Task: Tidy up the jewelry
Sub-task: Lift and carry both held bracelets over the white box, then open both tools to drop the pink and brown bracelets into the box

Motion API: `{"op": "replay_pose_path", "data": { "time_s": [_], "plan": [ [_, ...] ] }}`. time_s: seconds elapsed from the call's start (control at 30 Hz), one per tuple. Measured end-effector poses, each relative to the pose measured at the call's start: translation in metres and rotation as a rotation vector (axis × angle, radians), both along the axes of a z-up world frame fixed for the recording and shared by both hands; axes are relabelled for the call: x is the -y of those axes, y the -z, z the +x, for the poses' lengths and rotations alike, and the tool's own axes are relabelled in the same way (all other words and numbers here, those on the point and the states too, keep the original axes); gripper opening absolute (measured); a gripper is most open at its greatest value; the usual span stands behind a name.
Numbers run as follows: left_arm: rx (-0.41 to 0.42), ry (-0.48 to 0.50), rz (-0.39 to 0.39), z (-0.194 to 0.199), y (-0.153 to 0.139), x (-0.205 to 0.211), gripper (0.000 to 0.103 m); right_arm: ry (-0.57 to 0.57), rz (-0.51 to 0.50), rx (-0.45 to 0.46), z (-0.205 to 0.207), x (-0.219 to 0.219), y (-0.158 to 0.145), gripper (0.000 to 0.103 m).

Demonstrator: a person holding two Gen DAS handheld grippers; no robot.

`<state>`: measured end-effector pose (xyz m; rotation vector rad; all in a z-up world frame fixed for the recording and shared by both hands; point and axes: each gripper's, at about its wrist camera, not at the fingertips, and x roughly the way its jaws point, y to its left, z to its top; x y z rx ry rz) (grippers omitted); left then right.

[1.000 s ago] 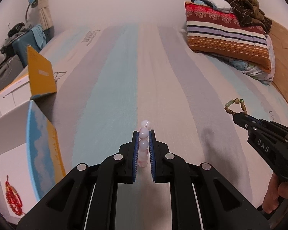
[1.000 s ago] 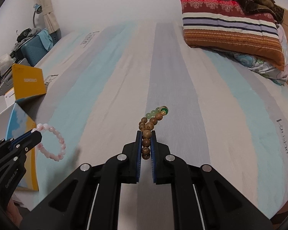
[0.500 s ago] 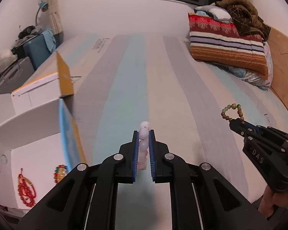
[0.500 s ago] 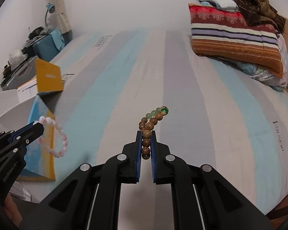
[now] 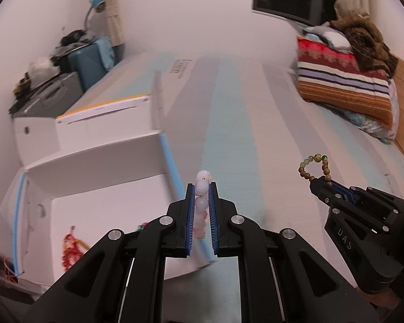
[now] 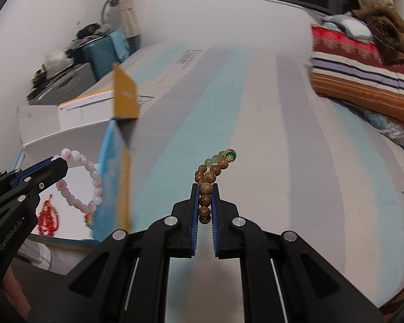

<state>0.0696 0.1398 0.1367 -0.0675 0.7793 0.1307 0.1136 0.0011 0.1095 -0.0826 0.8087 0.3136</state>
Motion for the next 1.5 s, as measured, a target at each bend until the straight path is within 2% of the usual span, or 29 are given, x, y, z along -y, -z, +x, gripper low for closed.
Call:
{"op": "replay_pose_path", "data": {
  "time_s": [0.4,0.73,0.93,1.13,1.47,1.5],
  "plan": [
    [-0.03,-0.166,-0.006,-0.036,0.015,-0.113,0.01,-0.17,-0.004,-0.001,-0.023,-0.123,0.004,0.007],
    [-0.116,-0.281,-0.02,-0.049,0.055,-0.183,0.01,-0.259,-0.033,-0.069,-0.021,-0.195,0.04,0.007],
    [-0.162,-0.302,-0.032,-0.048,0.079,-0.202,0.01,-0.274,-0.057,-0.126,-0.01,-0.216,0.063,0.007],
    [-0.192,-0.303,-0.042,-0.041,0.098,-0.207,0.01,-0.268,-0.077,-0.145,-0.009,-0.224,0.079,0.007],
    [-0.193,-0.319,-0.044,-0.044,0.099,-0.213,0.012,-0.249,-0.079,-0.162,-0.009,-0.223,0.082,0.01],
    [-0.193,-0.328,-0.036,-0.046,0.097,-0.214,0.013,-0.253,-0.068,-0.155,-0.011,-0.222,0.079,0.015]
  ]
}}
